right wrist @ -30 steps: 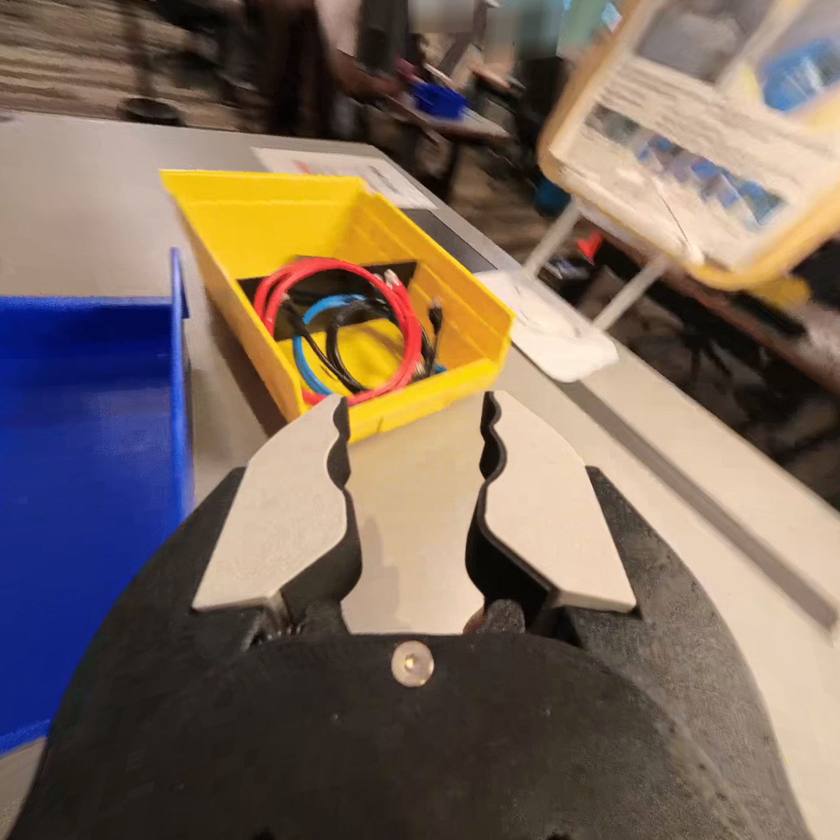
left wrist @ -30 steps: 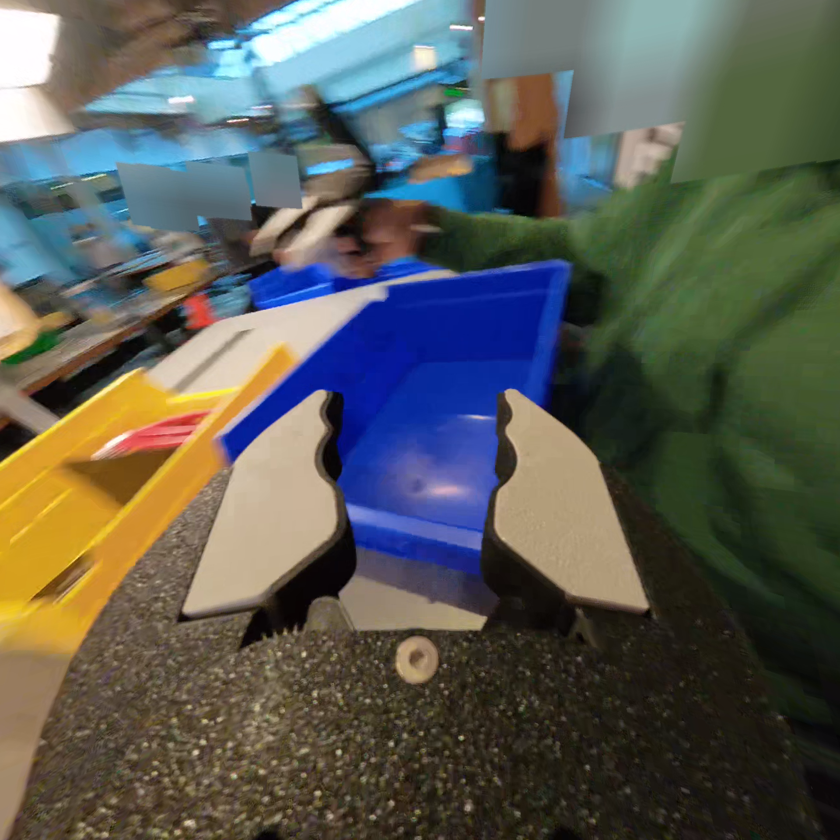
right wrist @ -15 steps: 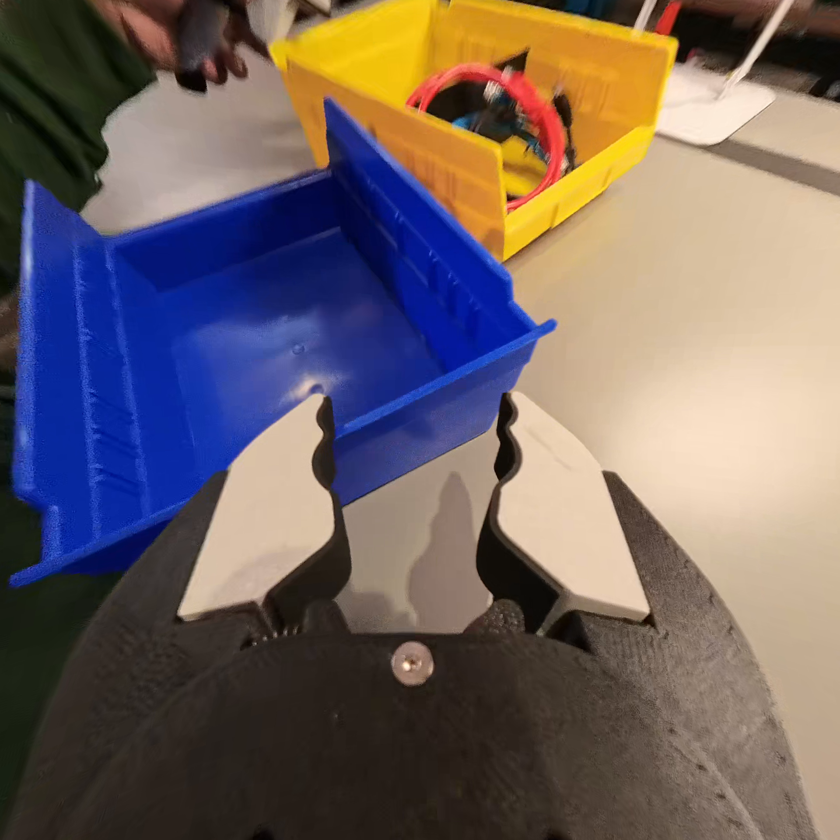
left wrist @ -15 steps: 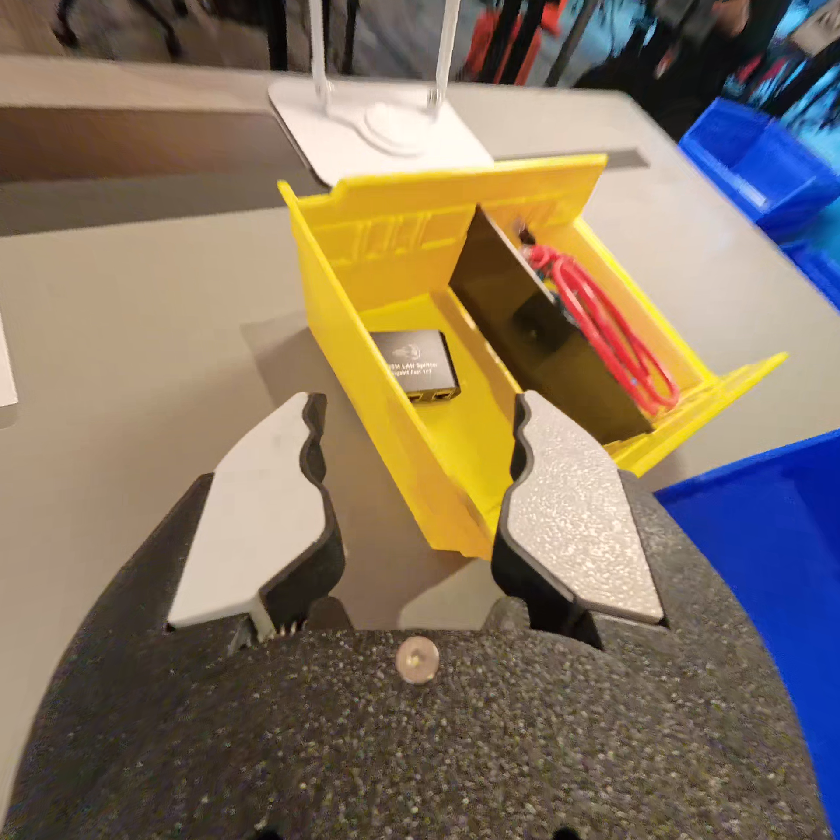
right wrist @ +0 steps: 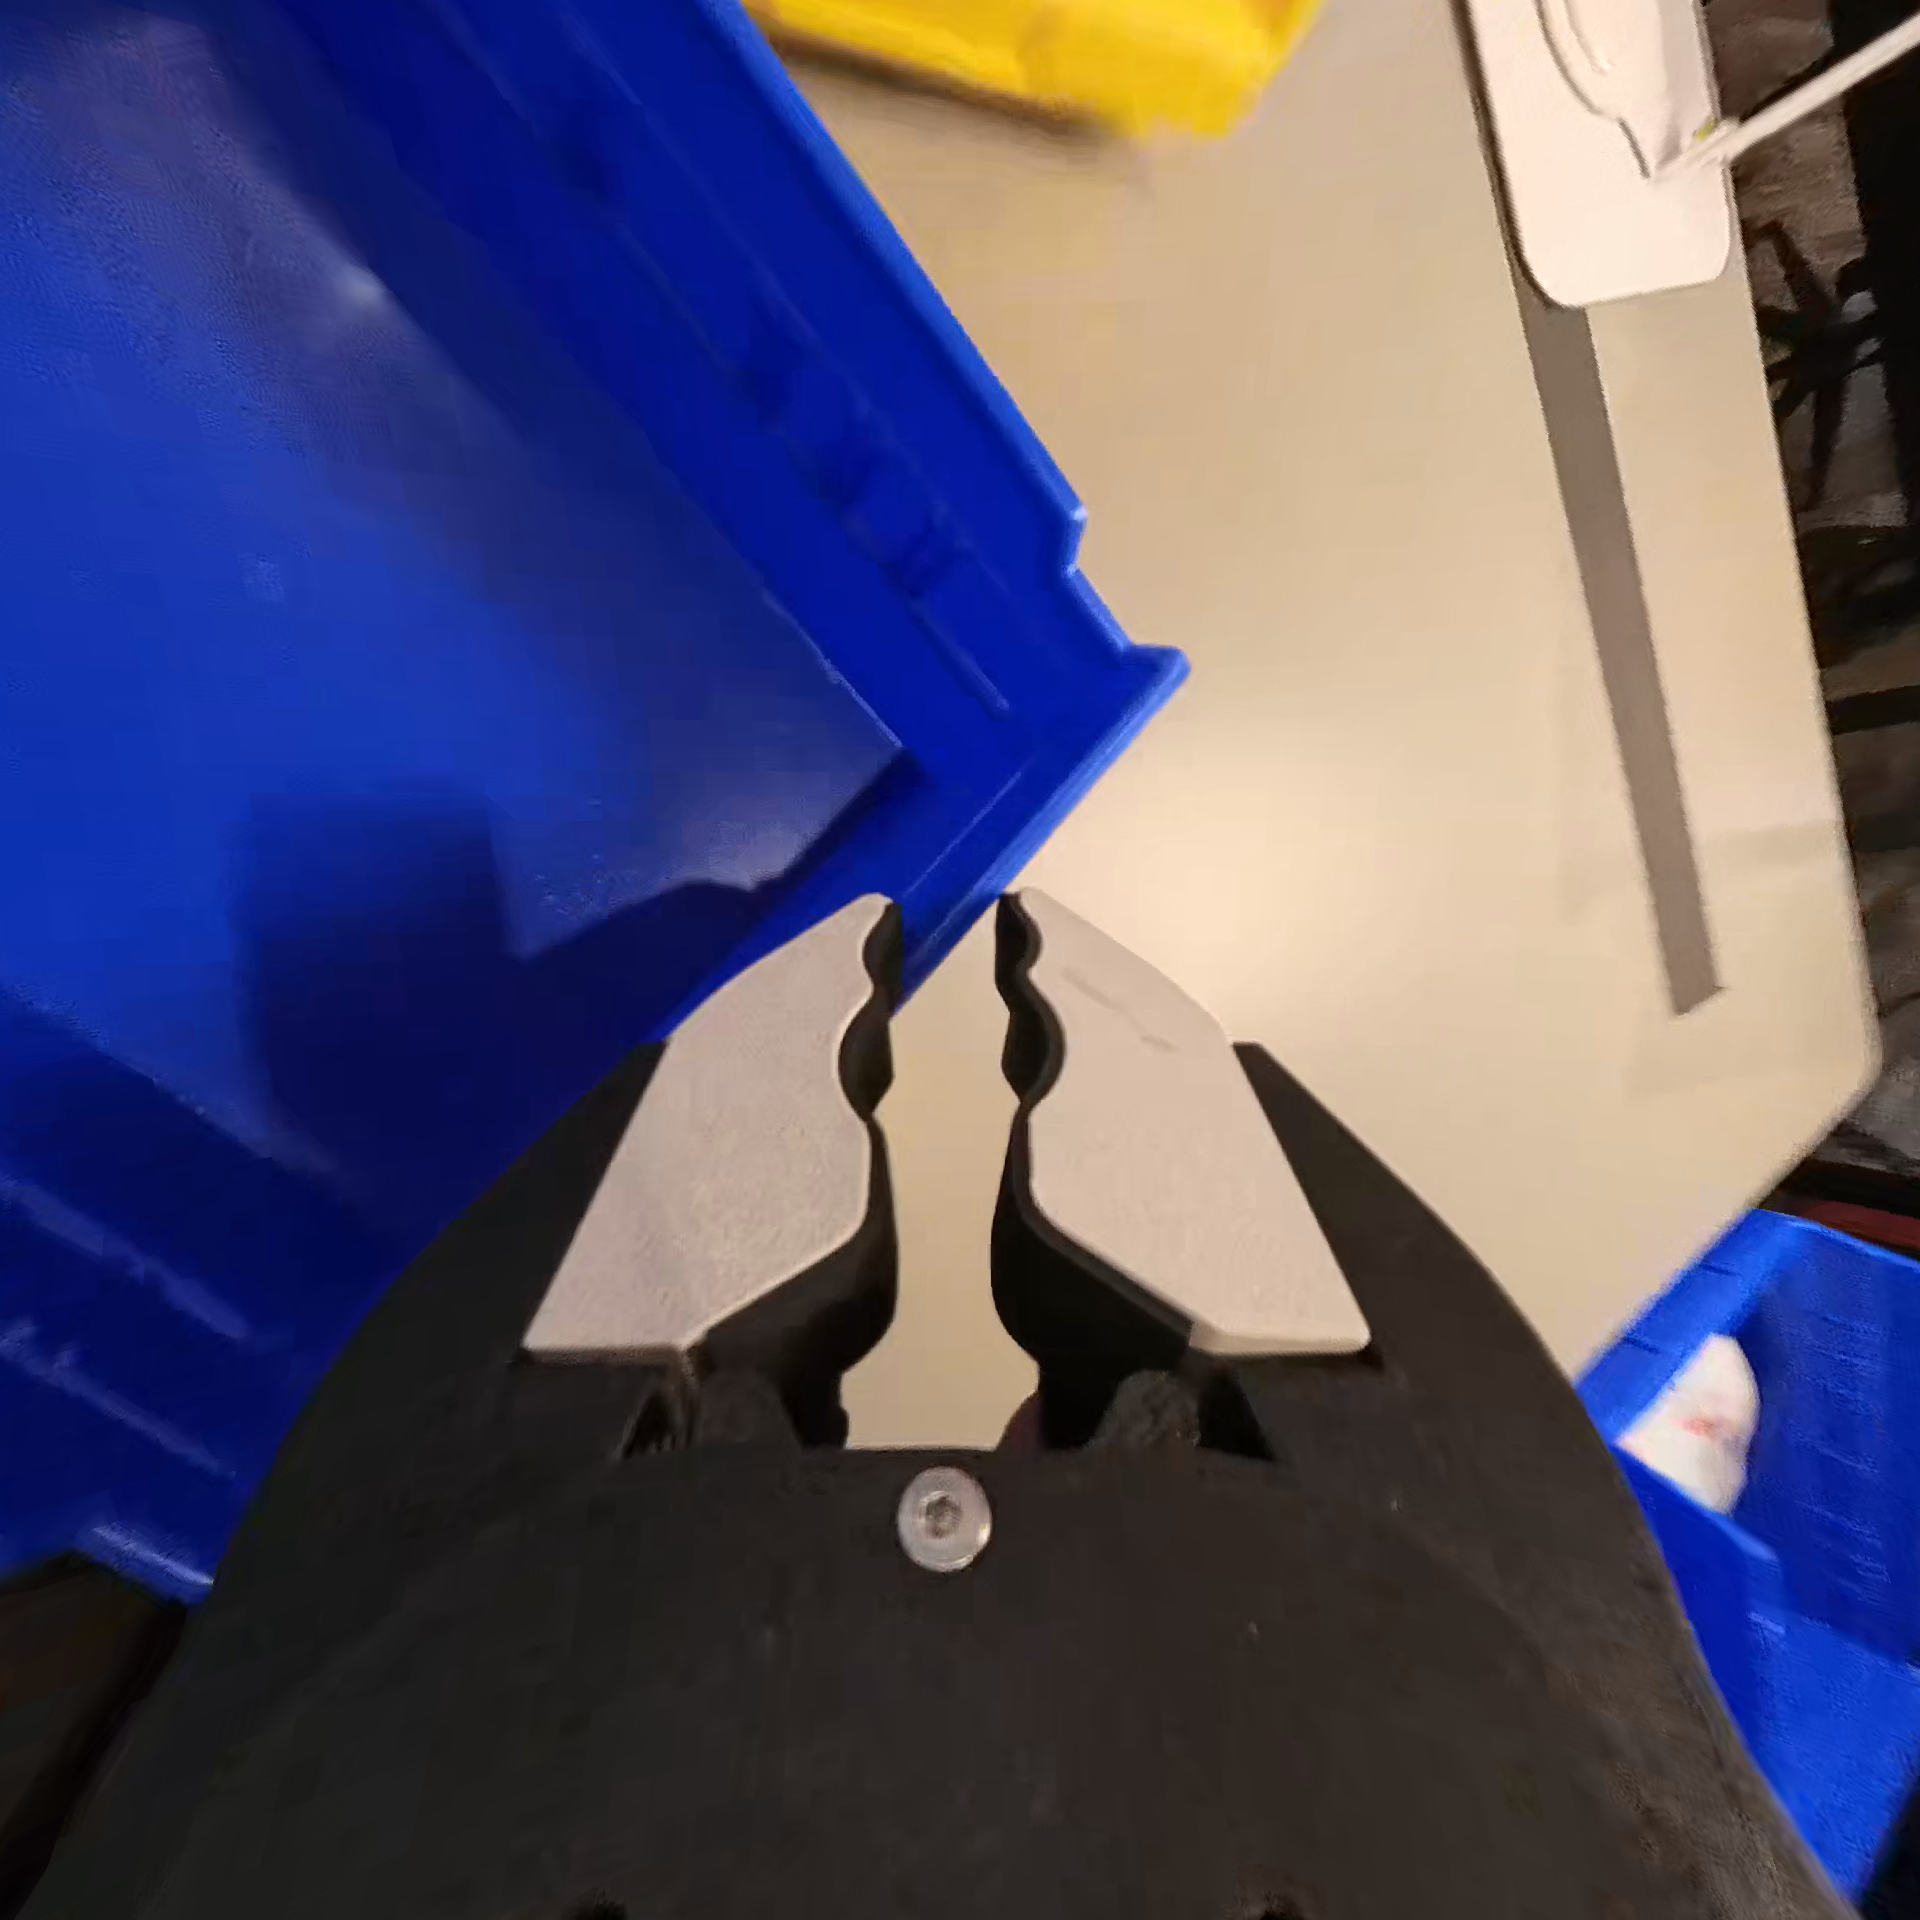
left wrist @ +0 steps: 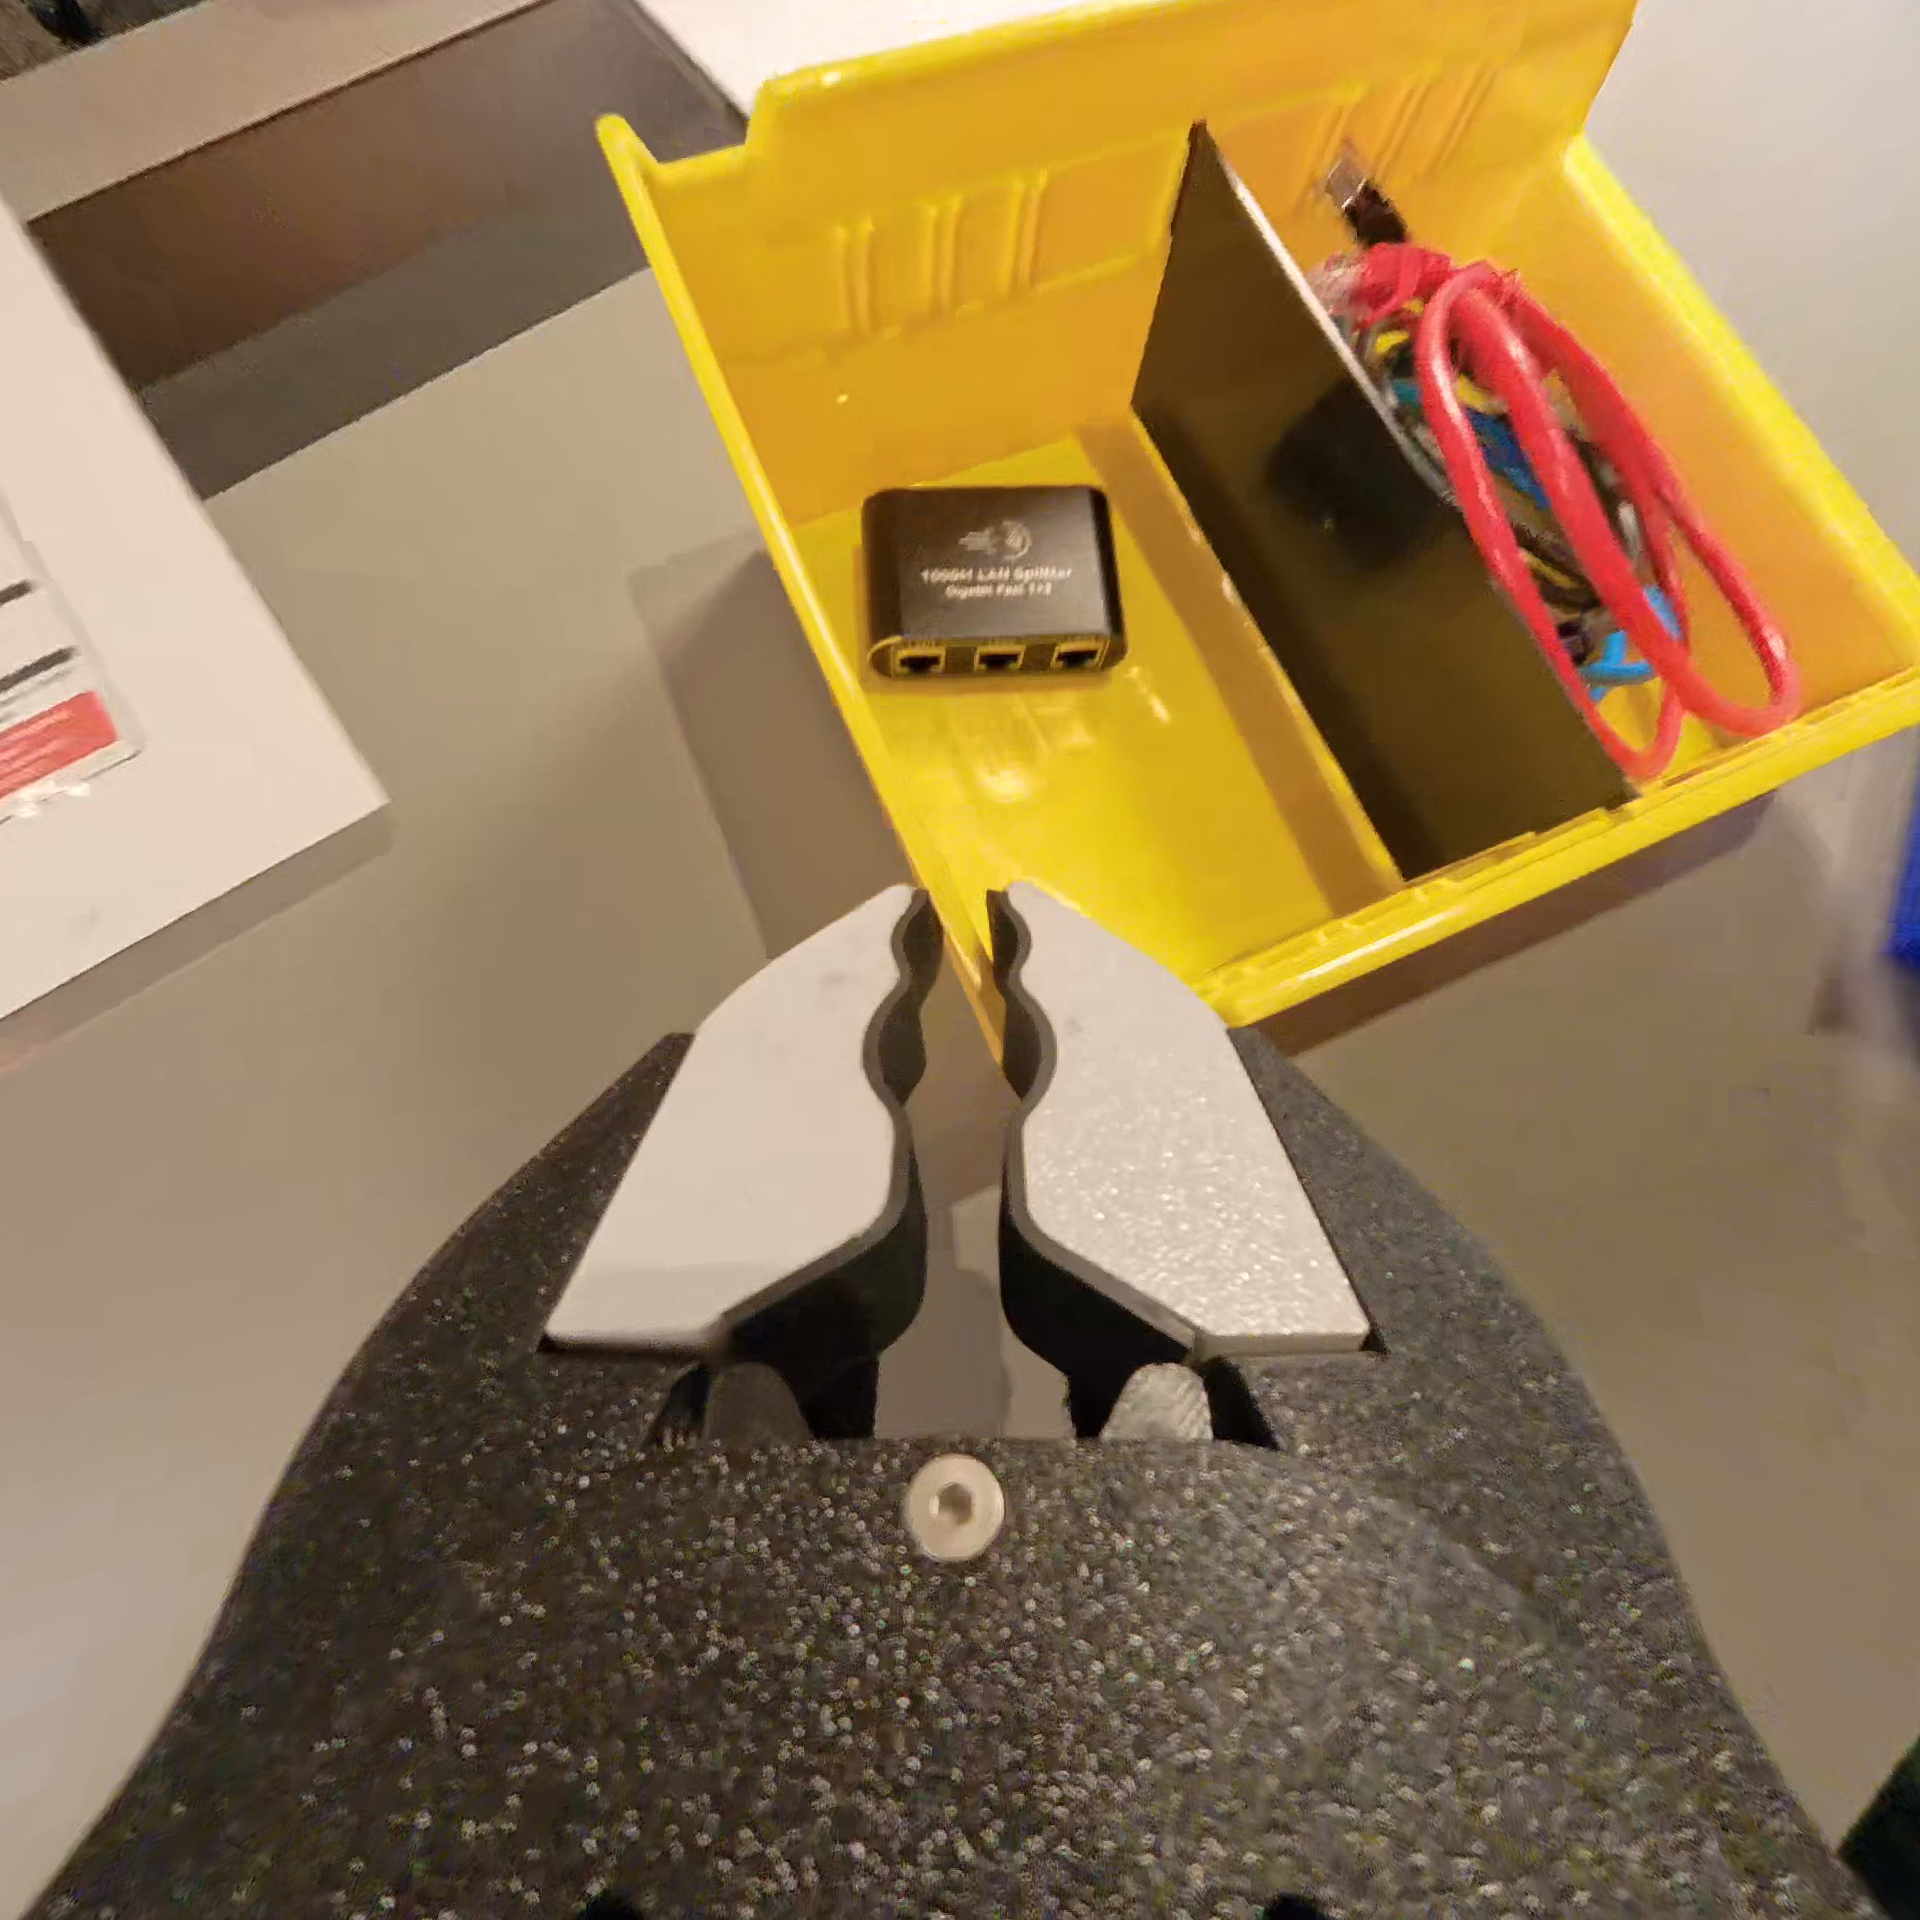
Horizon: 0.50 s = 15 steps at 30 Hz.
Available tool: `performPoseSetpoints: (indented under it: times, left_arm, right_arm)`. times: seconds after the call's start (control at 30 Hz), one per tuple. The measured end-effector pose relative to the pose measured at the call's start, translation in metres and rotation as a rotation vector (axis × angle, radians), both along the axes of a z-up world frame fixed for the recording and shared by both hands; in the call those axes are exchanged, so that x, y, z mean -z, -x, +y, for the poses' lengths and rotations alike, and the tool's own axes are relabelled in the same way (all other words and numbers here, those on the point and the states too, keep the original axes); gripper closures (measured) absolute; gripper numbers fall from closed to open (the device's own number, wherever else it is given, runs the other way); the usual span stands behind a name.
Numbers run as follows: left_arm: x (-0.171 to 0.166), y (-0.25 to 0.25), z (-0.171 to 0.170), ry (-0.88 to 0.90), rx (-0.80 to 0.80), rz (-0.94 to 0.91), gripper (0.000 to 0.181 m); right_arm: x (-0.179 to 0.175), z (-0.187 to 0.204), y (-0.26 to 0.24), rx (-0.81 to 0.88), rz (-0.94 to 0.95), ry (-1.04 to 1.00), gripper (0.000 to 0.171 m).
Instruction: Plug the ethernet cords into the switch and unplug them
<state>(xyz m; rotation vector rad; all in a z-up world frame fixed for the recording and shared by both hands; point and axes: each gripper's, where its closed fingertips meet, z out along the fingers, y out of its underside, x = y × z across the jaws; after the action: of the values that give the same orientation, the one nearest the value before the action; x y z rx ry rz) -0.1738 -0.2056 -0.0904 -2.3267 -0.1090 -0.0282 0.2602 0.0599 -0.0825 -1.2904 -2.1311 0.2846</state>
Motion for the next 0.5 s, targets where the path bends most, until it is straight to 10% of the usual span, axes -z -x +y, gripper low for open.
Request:
performPoseSetpoints:
  times: [0.3,0.5]
  left_arm:
    - [-0.035,0.085,-0.093,0.061,-0.220,0.353,0.141]
    - [-0.097,0.009,-0.113,-0.378,-0.363,0.311,0.109]
  right_arm:
    - [-0.024,0.112,0.022,0.171,-0.014,-0.425,0.150]
    - [-0.060,0.060,-0.018,0.403,0.299,-0.225,0.141]
